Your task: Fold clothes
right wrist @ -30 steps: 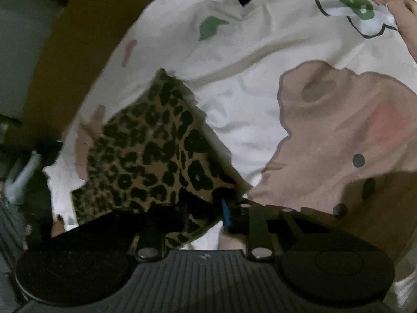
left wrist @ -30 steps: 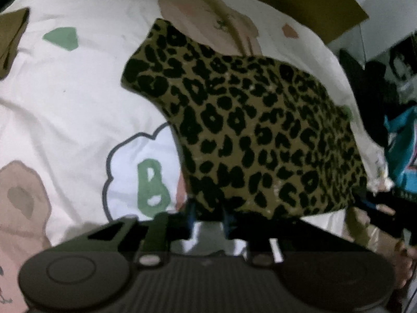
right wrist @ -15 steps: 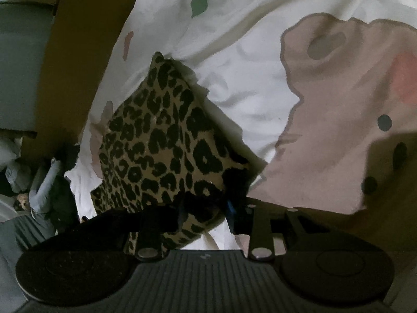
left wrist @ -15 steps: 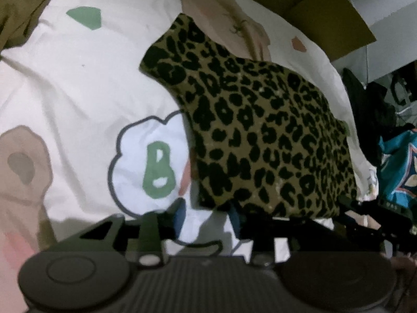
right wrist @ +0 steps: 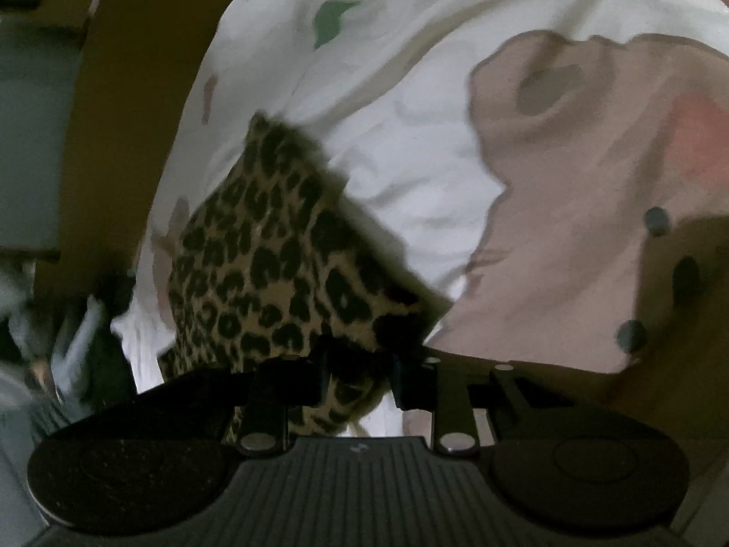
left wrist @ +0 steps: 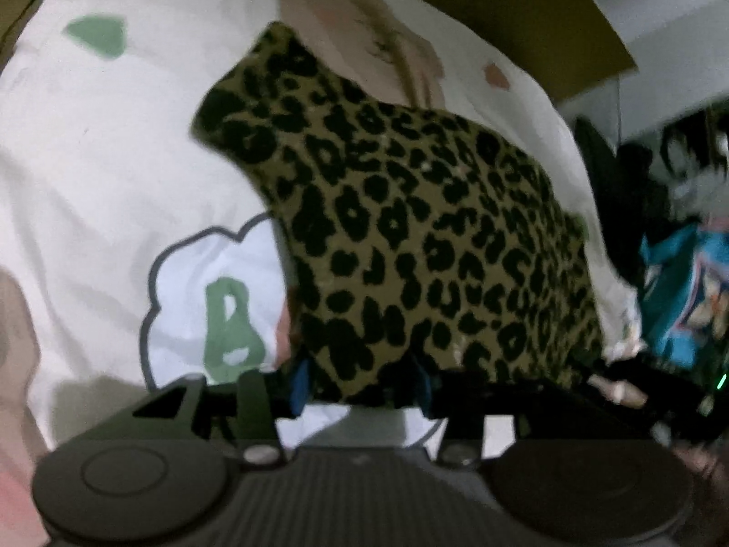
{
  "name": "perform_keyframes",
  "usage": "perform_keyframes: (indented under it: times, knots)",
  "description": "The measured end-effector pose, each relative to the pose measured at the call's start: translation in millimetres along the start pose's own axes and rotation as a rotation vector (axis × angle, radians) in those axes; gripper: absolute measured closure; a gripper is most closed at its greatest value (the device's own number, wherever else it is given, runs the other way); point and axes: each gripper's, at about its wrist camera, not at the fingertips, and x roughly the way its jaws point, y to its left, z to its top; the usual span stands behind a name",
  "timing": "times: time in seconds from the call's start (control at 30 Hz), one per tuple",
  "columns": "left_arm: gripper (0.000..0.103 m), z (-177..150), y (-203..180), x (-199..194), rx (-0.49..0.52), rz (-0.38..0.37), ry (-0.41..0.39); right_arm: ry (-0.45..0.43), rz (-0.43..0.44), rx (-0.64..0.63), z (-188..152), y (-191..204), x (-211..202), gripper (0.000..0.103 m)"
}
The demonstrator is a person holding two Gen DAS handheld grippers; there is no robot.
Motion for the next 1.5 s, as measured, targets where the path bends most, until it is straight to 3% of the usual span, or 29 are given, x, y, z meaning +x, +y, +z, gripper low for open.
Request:
perform_keyframes:
  times: [0.1,0.17,0.3,0.37,0.53,0.87,1.27,1.5]
  knots:
    - [0.062,0.5,0.2,1.5,-0.002,0.004,0.003,-0.002,0.014,0.042,2.4,-5.2,0.4,0.075]
    - [0.074,2.9,-2.1,4.6,0.015,0.023,0.015,0.008,-0.001,0.012,3.4,-2.4,3.0,0.075]
    - [0.094,11.7,-6.2,3.7,0.05,0.04,0.058,0.013,-0.015,0.033,6.4,-1.6,5.9,0.081]
    - [0.096,15.9,-8.5,2.8,0.067,0.049,0.077,0.011,-0.026,0.02,5.7,3.8,4.8,0.089]
    - [0.098,21.3,-17.6,-10.6,0.098,0.069,0.08,0.007,-0.025,-0.02,3.4,17.2,-4.8,0.094]
    - [0.099,15.8,-35.4,-31.0,0.102,0.088,0.059,0.035,-0.037,-0.115,-3.5,38.4,-25.7,0.095]
    - [0.099,-27.8,-18.7,-64.8,0.033,0.116,0.062,0.117,-0.112,-0.257,-47.1,55.4,-35.6,0.095]
    - [0.099,-42.3,-16.0,-60.6,0.019,0.123,0.103,0.116,-0.116,-0.312,-49.8,63.8,-32.6,0.095]
